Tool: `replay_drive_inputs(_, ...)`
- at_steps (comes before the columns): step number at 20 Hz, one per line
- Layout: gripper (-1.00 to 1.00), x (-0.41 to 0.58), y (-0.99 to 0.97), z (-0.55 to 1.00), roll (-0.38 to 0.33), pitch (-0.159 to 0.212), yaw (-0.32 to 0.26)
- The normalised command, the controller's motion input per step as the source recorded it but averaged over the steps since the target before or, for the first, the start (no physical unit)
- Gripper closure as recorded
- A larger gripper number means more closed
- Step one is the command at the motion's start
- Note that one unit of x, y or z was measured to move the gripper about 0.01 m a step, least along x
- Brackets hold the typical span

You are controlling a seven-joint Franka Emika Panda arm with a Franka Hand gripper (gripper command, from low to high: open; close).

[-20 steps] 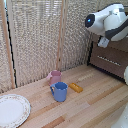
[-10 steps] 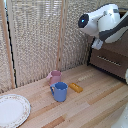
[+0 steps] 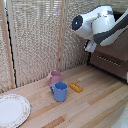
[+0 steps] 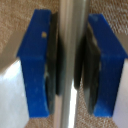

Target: Propose to navigate your clamp on the clench of the first drawer. Use gentle force to register to the cabinet. Send posterior your swing mandate till over it lurks, a cup of pink essence. Fortify your grip after aiming concentric with the pink cup’s periphery. Manoeuvre the pink towards the cabinet's top. Drop your compression till the cup is resting inside.

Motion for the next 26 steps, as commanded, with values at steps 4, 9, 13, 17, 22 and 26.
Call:
replay_drive_inputs(4,-1.00,0.008,0.12,-0.07,-0.002,0.003,0.097)
replay_drive_inputs(9,-1.00,0.093,0.29,0.05,0.038,0.020,0.104)
replay_drive_inputs(13,-1.00,0.082,0.55,0.29,0.006,0.070,0.011)
replay_drive_inputs(17,-1.00,0.139,0.65,0.39,0.047,0.047,-0.065)
replay_drive_inputs(22,-1.00,0.110,0.43,0.39,0.217,0.005,-0.157)
replay_drive_inputs(26,-1.00,0.039,0.27,0.27,0.261,0.013,-0.213)
